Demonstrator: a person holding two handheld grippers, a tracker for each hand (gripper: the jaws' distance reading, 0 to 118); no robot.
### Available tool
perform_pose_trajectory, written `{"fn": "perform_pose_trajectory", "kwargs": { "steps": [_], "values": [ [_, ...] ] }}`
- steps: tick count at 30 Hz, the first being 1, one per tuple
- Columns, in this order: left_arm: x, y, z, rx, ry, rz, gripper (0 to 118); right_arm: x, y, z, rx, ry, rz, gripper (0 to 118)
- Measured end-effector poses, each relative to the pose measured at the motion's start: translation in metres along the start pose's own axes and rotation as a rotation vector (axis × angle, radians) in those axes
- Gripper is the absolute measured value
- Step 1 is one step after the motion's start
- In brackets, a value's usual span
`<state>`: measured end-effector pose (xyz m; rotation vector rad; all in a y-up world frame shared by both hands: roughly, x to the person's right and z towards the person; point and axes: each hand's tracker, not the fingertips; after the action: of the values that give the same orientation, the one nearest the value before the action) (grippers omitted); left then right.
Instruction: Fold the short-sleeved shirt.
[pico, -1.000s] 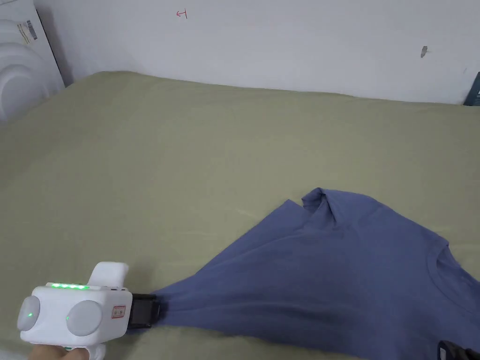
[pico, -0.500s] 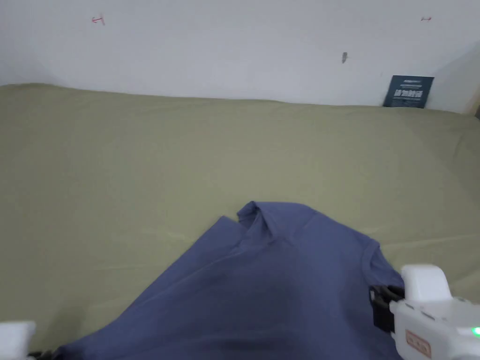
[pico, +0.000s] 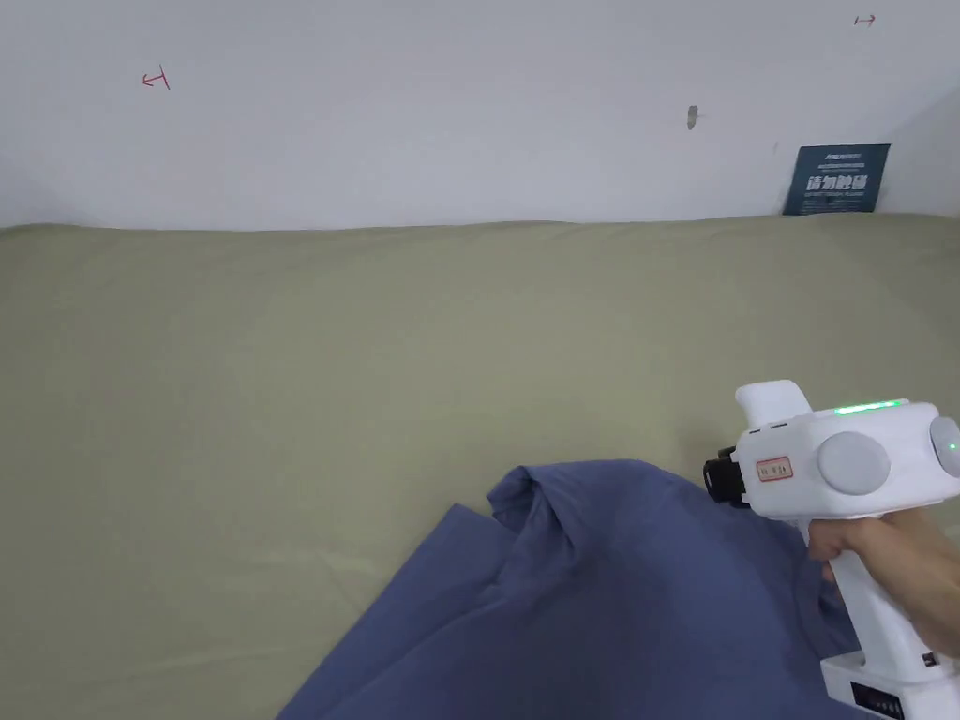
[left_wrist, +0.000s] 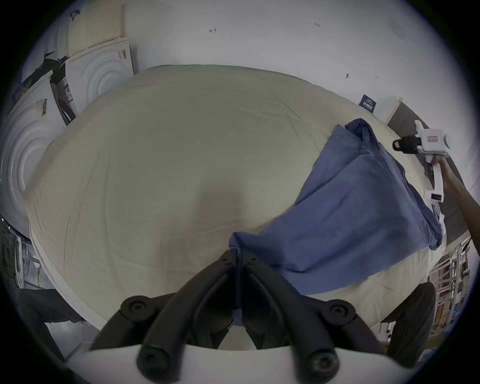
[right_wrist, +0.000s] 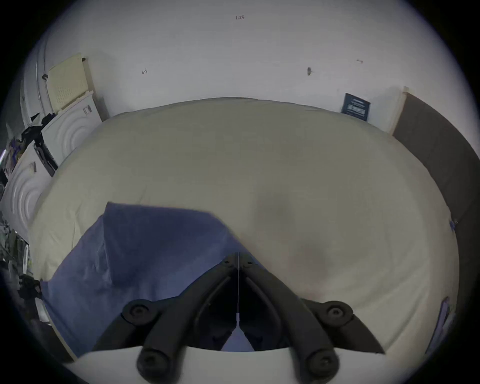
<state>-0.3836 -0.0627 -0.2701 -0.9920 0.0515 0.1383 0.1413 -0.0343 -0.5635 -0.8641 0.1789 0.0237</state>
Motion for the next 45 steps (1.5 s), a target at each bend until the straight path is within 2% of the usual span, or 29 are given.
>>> {"fn": "perform_pose_trajectory", "kwargs": {
  "steps": [1,2,3,4,5,7,14,15,16,17,18,19,20,23,25,28,32,37,40,45],
  "values": [
    [-0.001,0.000,-0.001,-0.004,-0.002,0.001,2,0.000,0.005,-0.005,-0.017,0.045,-0.003,4],
    [-0.003,0.000,-0.002,-0.008,-0.005,0.002,2,0.001,0.010,-0.009,-0.036,0.102,-0.016,33],
    [-0.003,0.001,-0.002,-0.009,-0.007,0.004,2,0.002,0.013,-0.013,-0.056,0.124,-0.012,73],
    [-0.004,0.001,-0.003,-0.009,-0.008,0.006,2,0.002,0.016,-0.021,-0.113,0.151,-0.002,99],
    [-0.006,0.001,-0.005,-0.011,-0.008,0.007,2,0.002,0.017,-0.027,-0.124,0.161,0.015,100],
    [-0.006,0.001,-0.005,-0.009,-0.008,0.010,2,-0.003,0.019,-0.035,-0.160,0.098,0.034,101],
    [-0.006,0.001,-0.006,-0.011,-0.008,0.013,2,-0.017,0.013,-0.061,-0.217,0.012,0.110,99],
    [-0.006,0.001,-0.007,-0.013,-0.006,0.012,2,-0.020,0.014,-0.057,-0.219,-0.009,0.109,91],
    [-0.005,0.001,-0.006,-0.016,-0.003,0.011,2,-0.023,0.015,-0.052,-0.225,-0.013,0.102,70],
    [-0.003,0.002,-0.006,-0.019,-0.001,0.008,2,-0.024,0.016,-0.042,-0.232,0.015,0.091,19],
    [-0.003,0.002,-0.006,-0.020,0.001,0.000,2,-0.027,0.015,-0.031,-0.214,0.011,0.101,2],
    [-0.002,0.002,-0.005,-0.022,0.008,-0.008,2,-0.029,0.016,-0.019,-0.188,0.011,0.121,2],
    [0.000,0.003,-0.003,-0.024,0.010,-0.010,2,-0.031,0.015,0.002,-0.130,-0.053,0.131,2],
    [0.005,0.006,0.012,-0.003,0.024,-0.028,2,-0.030,0.013,0.058,-0.103,0.020,0.120,2],
    [0.006,0.013,0.029,0.029,0.034,-0.029,2,-0.030,0.012,0.106,-0.038,0.009,0.163,2],
    [0.010,0.034,0.068,0.135,-0.011,0.005,2,-0.029,0.006,0.186,0.063,0.032,0.167,2],
    [0.027,0.071,0.127,0.274,-0.076,0.013,2,-0.026,0.000,0.295,0.228,0.011,0.168,2],
    [0.062,0.124,0.194,0.420,-0.049,-0.079,2,-0.008,-0.002,0.407,0.463,-0.101,0.175,2],
    [0.079,0.160,0.233,0.507,-0.036,-0.097,2,0.008,-0.002,0.457,0.548,-0.123,0.111,2],
    [0.102,0.209,0.284,0.556,-0.074,-0.077,2,0.026,0.001,0.507,0.629,-0.163,0.055,2]
  ]
}}
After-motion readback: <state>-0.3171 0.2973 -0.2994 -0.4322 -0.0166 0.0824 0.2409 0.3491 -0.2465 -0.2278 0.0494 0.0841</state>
